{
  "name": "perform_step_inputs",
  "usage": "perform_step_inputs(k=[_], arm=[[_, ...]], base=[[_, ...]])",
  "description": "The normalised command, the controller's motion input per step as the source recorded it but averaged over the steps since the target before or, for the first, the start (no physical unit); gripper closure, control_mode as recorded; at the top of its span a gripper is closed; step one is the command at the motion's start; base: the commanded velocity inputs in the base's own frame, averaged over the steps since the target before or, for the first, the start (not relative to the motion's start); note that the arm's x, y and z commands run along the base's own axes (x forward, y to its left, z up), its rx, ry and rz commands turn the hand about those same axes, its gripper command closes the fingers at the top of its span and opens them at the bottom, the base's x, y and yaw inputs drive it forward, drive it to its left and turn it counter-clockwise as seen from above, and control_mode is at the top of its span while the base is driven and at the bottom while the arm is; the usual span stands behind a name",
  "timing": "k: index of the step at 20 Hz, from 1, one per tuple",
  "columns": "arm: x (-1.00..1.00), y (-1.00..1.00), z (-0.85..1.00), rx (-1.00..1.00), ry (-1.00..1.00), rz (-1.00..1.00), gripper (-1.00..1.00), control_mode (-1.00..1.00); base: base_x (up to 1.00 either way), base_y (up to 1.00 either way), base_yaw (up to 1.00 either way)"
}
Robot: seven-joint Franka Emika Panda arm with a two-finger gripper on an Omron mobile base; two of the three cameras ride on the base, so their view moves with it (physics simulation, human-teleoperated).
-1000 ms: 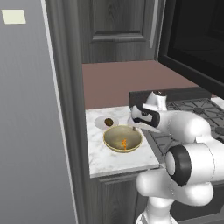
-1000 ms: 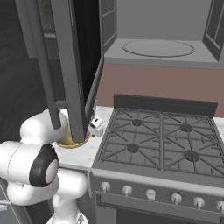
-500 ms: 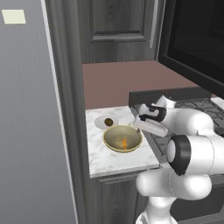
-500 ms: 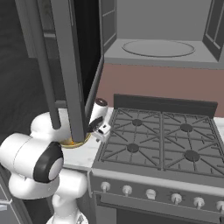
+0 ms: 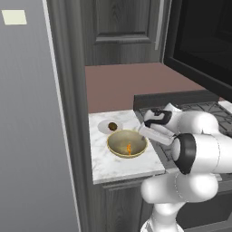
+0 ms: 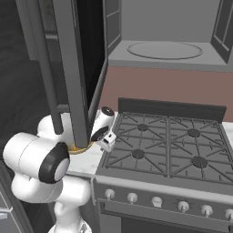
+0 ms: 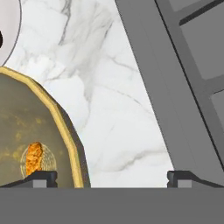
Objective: Remove the kiwi from the bowl and place it on the small plate. Then place the bowl with only the shrimp in the microwave, close the door, and press the start button to microwave the shrimp.
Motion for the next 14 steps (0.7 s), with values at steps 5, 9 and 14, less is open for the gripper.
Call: perform_step_inputs(k=[5,9,14], arm=[[0.13,0.01,-0.22,0.03,0.0,0.02,-1.0,-1.0],[0.18,0.11,-0.17,0.02,0.0,0.03,-1.0,-1.0],[0.26,0.27,-0.12,0.01,0.0,0.02,-1.0,-1.0]], base=[[0.0,0.0,0.0],[0.0,0.0,0.0],[0.0,0.0,0.0]])
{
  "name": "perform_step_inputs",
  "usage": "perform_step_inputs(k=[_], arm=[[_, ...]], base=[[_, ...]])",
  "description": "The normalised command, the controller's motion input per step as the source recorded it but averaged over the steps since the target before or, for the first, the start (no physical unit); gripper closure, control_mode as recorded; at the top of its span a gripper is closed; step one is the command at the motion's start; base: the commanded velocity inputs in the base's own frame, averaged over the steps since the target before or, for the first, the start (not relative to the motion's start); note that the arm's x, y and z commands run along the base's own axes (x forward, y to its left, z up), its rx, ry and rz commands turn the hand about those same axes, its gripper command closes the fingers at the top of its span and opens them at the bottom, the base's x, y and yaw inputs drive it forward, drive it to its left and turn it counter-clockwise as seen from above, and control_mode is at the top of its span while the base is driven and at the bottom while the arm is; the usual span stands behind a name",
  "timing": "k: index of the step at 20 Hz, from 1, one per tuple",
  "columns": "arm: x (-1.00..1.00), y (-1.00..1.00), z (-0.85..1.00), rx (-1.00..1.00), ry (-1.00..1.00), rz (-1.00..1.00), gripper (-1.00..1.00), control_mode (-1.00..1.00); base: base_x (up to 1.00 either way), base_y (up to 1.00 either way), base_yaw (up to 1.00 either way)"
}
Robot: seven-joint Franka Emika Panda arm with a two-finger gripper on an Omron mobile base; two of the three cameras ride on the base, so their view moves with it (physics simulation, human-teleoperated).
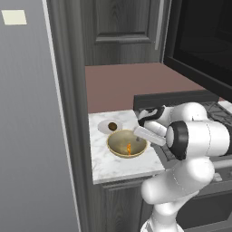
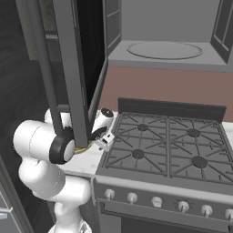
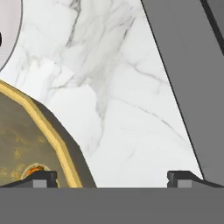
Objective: Remove the kiwi from the bowl and place it on the small plate. Then place the bowl with only the shrimp in the microwave, close the door, and press the start button to microwave the shrimp.
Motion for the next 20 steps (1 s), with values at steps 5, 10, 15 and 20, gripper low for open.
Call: perform_step_inputs(k=[5,10,15,20], arm=[[0.15,0.17,-0.11,0.01,0.0,0.04,-1.0,-1.0],[0.0,0.0,-0.15,0.04,-0.02,0.06,-1.0,-1.0],[-0.29,0.01,0.0,0.06,-0.16,0.05,-1.0,-1.0],[-0.06,0.14,0.0,0.05,-0.11,0.07,-1.0,-1.0]], base=[[0.0,0.0,0.0],[0.0,0.0,0.0],[0.0,0.0,0.0],[0.0,0.0,0.0]])
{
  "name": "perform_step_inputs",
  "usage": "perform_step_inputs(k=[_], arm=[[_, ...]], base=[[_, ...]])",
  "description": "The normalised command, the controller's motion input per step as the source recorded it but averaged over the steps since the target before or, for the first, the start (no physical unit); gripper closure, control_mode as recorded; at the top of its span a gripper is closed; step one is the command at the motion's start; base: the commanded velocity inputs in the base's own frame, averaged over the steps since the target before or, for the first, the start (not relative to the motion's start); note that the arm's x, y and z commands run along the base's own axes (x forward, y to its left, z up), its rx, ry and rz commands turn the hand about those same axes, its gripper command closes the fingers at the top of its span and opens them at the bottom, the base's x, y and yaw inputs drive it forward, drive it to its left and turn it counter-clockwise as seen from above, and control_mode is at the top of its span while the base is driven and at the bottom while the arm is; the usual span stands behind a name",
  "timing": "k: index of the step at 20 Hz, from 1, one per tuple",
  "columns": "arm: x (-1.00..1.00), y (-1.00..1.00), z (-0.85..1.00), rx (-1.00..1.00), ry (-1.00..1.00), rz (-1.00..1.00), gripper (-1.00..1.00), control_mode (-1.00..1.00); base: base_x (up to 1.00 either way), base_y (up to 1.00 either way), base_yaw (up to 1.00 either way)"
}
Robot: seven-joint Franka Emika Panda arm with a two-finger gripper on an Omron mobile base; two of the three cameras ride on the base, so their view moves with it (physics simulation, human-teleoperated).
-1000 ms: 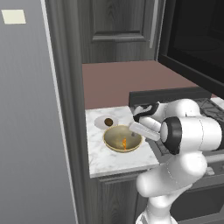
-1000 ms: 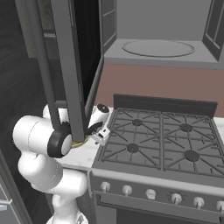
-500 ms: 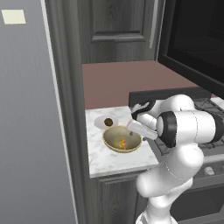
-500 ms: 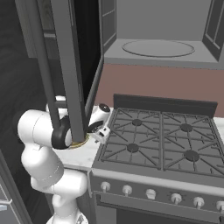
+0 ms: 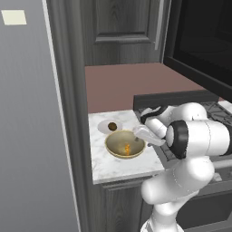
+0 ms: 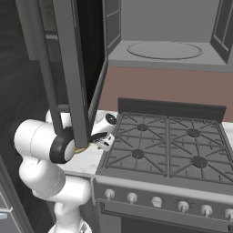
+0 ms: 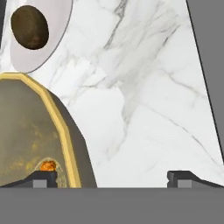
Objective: Remove the kiwi from the bowl and place it on the small plate. Then place the bowl with only the shrimp in the microwave, close the door, and press the start button to microwave the shrimp.
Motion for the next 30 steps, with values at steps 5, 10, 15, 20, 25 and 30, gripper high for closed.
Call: perform_step_inputs(k=[5,10,15,20,25,30], arm=[[0.1,0.28,-0.1,0.03,0.0,0.09,-1.0,-1.0],[0.02,0.24,-0.13,0.01,0.0,0.08,1.0,-1.0],[0.0,0.16,-0.04,0.0,0.0,0.03,1.0,-1.0],[-0.02,0.08,0.02,0.0,0.0,0.0,1.0,-1.0],[-0.3,0.06,0.37,0.0,-0.09,-0.03,1.0,-1.0],[-0.13,0.27,0.46,0.0,-0.02,-0.1,1.0,-1.0]], base=[[0.0,0.0,0.0],[0.0,0.0,0.0],[0.0,0.0,0.0],[0.0,0.0,0.0],[0.0,0.0,0.0],[0.0,0.0,0.0]])
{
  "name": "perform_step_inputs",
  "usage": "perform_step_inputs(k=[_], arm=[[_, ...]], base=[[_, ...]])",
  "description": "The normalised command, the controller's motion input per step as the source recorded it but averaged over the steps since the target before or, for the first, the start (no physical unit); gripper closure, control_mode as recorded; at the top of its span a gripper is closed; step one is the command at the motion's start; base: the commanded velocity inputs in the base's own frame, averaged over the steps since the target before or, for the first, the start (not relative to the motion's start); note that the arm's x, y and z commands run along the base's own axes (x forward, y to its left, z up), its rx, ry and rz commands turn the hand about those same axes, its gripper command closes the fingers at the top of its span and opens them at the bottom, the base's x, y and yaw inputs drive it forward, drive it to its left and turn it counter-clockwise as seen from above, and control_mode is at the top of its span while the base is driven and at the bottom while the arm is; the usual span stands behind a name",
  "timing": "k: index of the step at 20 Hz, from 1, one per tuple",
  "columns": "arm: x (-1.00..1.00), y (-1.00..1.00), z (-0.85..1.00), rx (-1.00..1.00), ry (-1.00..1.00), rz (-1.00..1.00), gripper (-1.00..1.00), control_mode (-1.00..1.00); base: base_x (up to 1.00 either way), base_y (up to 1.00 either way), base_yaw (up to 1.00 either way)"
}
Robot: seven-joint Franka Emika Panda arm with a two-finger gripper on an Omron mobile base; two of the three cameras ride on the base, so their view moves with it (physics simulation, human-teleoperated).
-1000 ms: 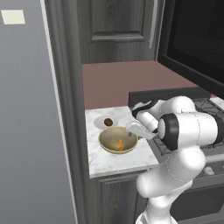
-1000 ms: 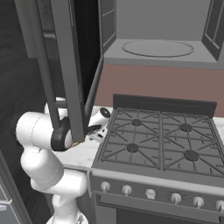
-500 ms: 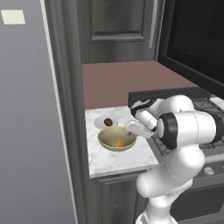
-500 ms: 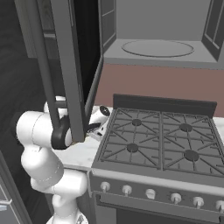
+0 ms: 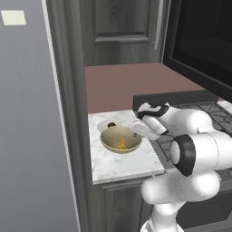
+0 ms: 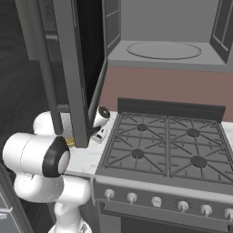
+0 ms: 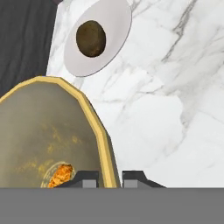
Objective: Remove the kiwi from the bowl and place it on the small plate. Then place the bowl with only the shrimp in the microwave, close the door, and press the start button to microwave the shrimp.
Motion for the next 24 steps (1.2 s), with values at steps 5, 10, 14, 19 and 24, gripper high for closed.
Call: perform_step_inputs(k=[5,10,14,19,24], arm=[[-0.02,0.47,0.49,0.0,0.0,-0.15,1.0,-1.0],[-0.31,0.04,0.57,0.01,0.0,-0.18,1.0,-1.0],[-0.53,0.0,0.55,0.04,0.0,-0.25,1.0,-1.0],[-0.82,-0.01,0.63,0.05,0.0,-0.27,1.0,-1.0],[-1.0,-0.07,0.5,0.03,0.0,-0.25,1.0,-1.0]], base=[[0.0,0.0,0.0],[0.0,0.0,0.0],[0.0,0.0,0.0],[0.0,0.0,0.0],[0.0,0.0,0.0]])
